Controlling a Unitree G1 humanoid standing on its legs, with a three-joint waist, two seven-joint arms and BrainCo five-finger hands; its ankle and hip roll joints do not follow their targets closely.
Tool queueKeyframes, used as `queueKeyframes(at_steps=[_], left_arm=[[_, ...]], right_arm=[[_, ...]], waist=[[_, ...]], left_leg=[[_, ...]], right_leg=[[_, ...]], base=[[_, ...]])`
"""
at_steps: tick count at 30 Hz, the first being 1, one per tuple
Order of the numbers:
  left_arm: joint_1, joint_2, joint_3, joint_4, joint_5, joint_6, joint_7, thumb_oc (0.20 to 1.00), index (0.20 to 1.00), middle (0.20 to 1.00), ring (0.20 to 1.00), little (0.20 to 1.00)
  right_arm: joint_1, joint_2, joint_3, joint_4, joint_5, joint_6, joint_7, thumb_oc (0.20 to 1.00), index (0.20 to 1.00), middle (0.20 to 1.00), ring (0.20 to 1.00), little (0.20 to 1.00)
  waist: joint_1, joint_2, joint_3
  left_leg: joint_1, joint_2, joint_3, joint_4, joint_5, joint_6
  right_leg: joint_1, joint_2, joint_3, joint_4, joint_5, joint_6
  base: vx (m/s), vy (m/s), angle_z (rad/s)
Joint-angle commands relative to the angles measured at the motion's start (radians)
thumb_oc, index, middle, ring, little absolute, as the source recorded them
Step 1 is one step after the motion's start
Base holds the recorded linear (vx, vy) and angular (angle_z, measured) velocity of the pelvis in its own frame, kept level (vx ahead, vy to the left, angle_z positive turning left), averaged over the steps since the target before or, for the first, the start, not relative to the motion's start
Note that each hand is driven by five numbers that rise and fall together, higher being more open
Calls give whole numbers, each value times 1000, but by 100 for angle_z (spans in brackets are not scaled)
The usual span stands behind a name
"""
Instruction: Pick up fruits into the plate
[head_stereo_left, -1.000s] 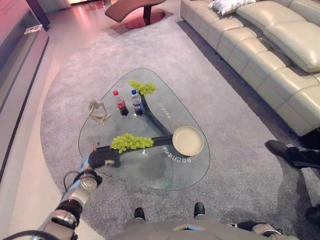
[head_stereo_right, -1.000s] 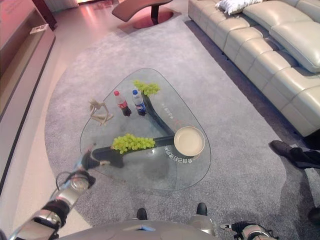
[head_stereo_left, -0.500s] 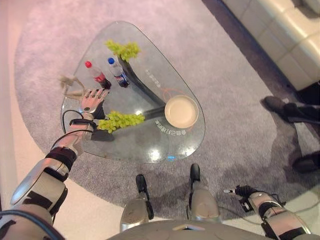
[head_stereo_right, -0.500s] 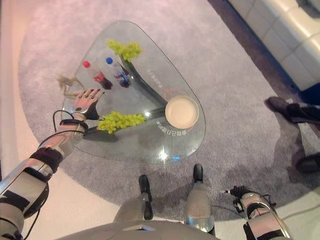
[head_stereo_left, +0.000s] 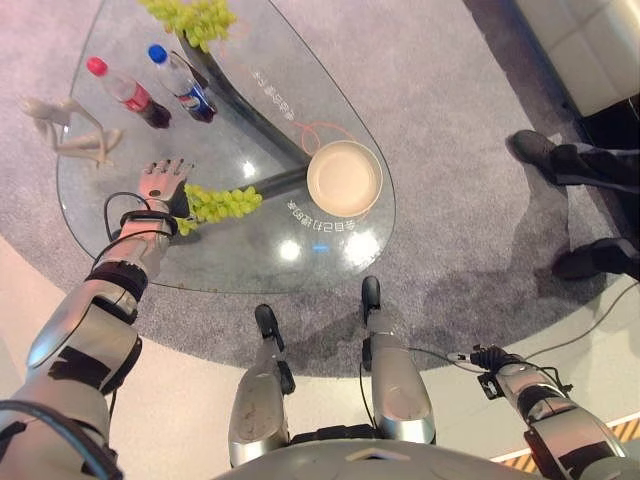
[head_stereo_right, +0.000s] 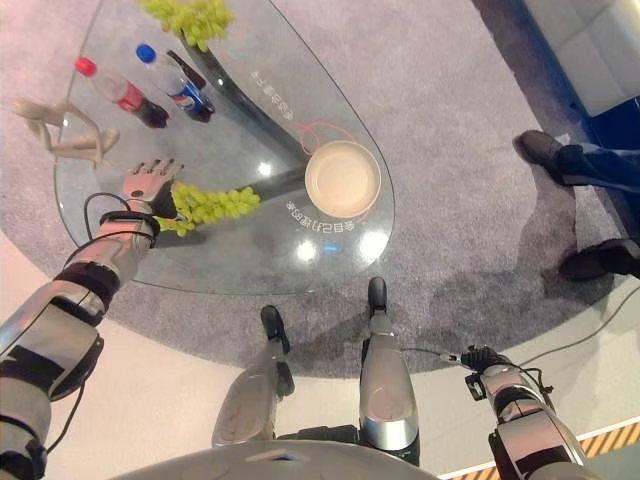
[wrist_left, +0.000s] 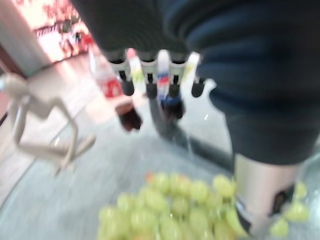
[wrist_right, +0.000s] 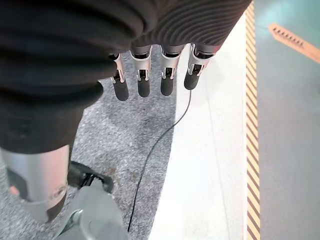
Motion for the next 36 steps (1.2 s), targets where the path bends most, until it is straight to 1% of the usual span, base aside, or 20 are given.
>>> queueKeyframes(at_steps=[1, 3, 4, 5, 9, 10, 12, 14, 15, 16, 17, 19, 21, 22, 24, 26, 29, 32, 35, 36], left_arm=[[-58, 41, 13, 81, -108, 47, -6, 1000, 1000, 1000, 1000, 1000], [-75, 40, 22, 96, -156, 53, -15, 1000, 1000, 1000, 1000, 1000], [-90, 40, 35, 114, -187, 51, -19, 1000, 1000, 1000, 1000, 1000], [-98, 39, 39, 122, -192, 51, -19, 1000, 1000, 1000, 1000, 1000], [-129, 48, 31, 145, -169, 45, -10, 1000, 1000, 1000, 1000, 1000], [-150, 48, 20, 157, -151, 49, 7, 1000, 1000, 1000, 1000, 1000], [-162, 50, 12, 162, -151, 53, 33, 1000, 1000, 1000, 1000, 1000], [-179, 55, 5, 158, -152, 64, 90, 1000, 1000, 1000, 1000, 1000], [-186, 60, 14, 155, -145, 73, 170, 1000, 1000, 1000, 1000, 1000], [-187, 61, 15, 155, -147, 74, 194, 1000, 1000, 1000, 1000, 1000], [-202, 65, 30, 149, -130, 81, 264, 1000, 1000, 1000, 1000, 1000], [-208, 69, 43, 144, -131, 86, 317, 1000, 1000, 1000, 1000, 1000], [-217, 73, 78, 128, -104, 86, 423, 1000, 1000, 1000, 1000, 1000], [-219, 73, 81, 127, -102, 87, 435, 1000, 1000, 1000, 1000, 1000], [-227, 73, 93, 123, -100, 77, 487, 1000, 1000, 1000, 1000, 1000], [-243, 71, 98, 127, -77, 49, 555, 1000, 1000, 1000, 1000, 1000], [-258, 69, 92, 131, -53, 36, 582, 1000, 1000, 1000, 1000, 1000], [-277, 58, 72, 135, -37, 35, 576, 1000, 1000, 1000, 1000, 1000], [-297, 43, 34, 149, -12, 21, 530, 1000, 1000, 1000, 1000, 1000], [-302, 37, 20, 155, -14, 7, 498, 1000, 1000, 1000, 1000, 1000]], right_arm=[[21, -53, 53, -2, 40, -3, -27, 1000, 1000, 1000, 1000, 1000], [20, -55, 57, -12, 51, -12, -31, 1000, 1000, 1000, 1000, 1000], [24, -53, 59, -23, 56, -18, -33, 1000, 1000, 1000, 1000, 1000], [24, -53, 60, -29, 59, -19, -34, 1000, 1000, 1000, 1000, 1000], [34, -56, 64, -44, 68, -31, -40, 1000, 1000, 1000, 1000, 1000], [35, -57, 66, -47, 74, -35, -44, 1000, 1000, 1000, 1000, 1000], [33, -58, 68, -48, 79, -37, -47, 1000, 1000, 1000, 1000, 1000], [33, -63, 68, -53, 88, -40, -46, 1000, 1000, 1000, 1000, 1000], [33, -63, 71, -54, 93, -44, -48, 1000, 1000, 1000, 1000, 1000], [33, -62, 72, -54, 92, -45, -47, 1000, 1000, 1000, 1000, 1000], [34, -59, 77, -52, 96, -52, -49, 1000, 1000, 1000, 1000, 1000], [39, -56, 80, -48, 99, -61, -48, 1000, 1000, 1000, 1000, 1000], [43, -46, 86, -45, 98, -64, -44, 1000, 1000, 1000, 1000, 1000], [44, -45, 87, -44, 97, -64, -43, 1000, 1000, 1000, 1000, 1000], [48, -42, 93, -37, 97, -66, -35, 1000, 1000, 1000, 1000, 1000], [56, -35, 101, -24, 95, -79, -32, 1000, 1000, 1000, 1000, 1000], [59, -32, 105, -21, 91, -80, -31, 1000, 1000, 1000, 1000, 1000], [60, -31, 107, -21, 86, -89, -31, 1000, 1000, 1000, 1000, 1000], [50, -31, 109, -31, 93, -89, -40, 1000, 1000, 1000, 1000, 1000], [48, -33, 110, -35, 95, -89, -44, 1000, 1000, 1000, 1000, 1000]], waist=[[-7, -18, 6], [-8, -27, 14], [-11, -38, 18], [-13, -41, 19], [-20, -51, 19], [-25, -53, 19], [-26, -52, 19], [-30, -49, 19], [-31, -44, 19], [-31, -43, 19], [-34, -43, 19], [-35, -43, 19], [-36, -48, 19], [-36, -49, 19], [-37, -53, 19], [-40, -56, 19], [-43, -57, 19], [-49, -57, 19], [-55, -57, 19], [-59, -57, 19]], left_leg=[[-175, -64, -68, 177, -98, 41], [-194, -68, -69, 195, -102, 43], [-219, -66, -71, 217, -106, 43], [-233, -66, -71, 227, -108, 43], [-285, -69, -71, 260, -112, 46], [-318, -70, -74, 281, -113, 47], [-338, -72, -76, 297, -118, 49], [-368, -75, -79, 319, -125, 51], [-393, -78, -81, 336, -128, 53], [-396, -79, -82, 339, -129, 53], [-415, -80, -82, 355, -135, 54], [-428, -80, -82, 366, -139, 54], [-452, -79, -83, 380, -146, 54], [-455, -79, -83, 382, -146, 54], [-466, -77, -85, 387, -148, 54], [-483, -78, -87, 394, -150, 54], [-496, -76, -87, 401, -152, 53], [-514, -77, -90, 407, -152, 53], [-529, -77, -95, 414, -154, 52], [-535, -78, -95, 419, -156, 52]], right_leg=[[-113, 84, 77, 171, -115, -36], [-132, 88, 76, 185, -117, -39], [-153, 91, 75, 201, -121, -42], [-166, 93, 74, 209, -123, -43], [-215, 96, 72, 236, -125, -47], [-245, 99, 73, 254, -126, -50], [-264, 101, 74, 268, -131, -52], [-296, 102, 74, 286, -134, -55], [-320, 102, 76, 301, -137, -58], [-323, 102, 76, 303, -137, -58], [-342, 103, 79, 315, -139, -59], [-355, 105, 81, 323, -141, -60], [-375, 109, 82, 330, -142, -62], [-377, 109, 83, 331, -142, -62], [-388, 112, 84, 336, -142, -63], [-403, 118, 87, 342, -141, -64], [-418, 122, 89, 350, -142, -64], [-437, 126, 91, 358, -142, -66], [-454, 129, 95, 361, -139, -64], [-461, 130, 97, 364, -139, -64]], base=[[-25, -6, -4], [-22, -21, -3], [-12, -31, 0], [-3, -39, 3], [0, -22, 4], [0, 0, 0], [0, 0, 0], [1, -12, 6], [4, -5, 6], [7, -8, 4], [0, 0, 0], [0, 0, 0], [-5, -46, -1], [-9, -46, -3], [3, -35, -4], [5, -39, -3], [0, 0, 0], [0, 0, 0], [0, 0, 0], [0, 0, 0]])
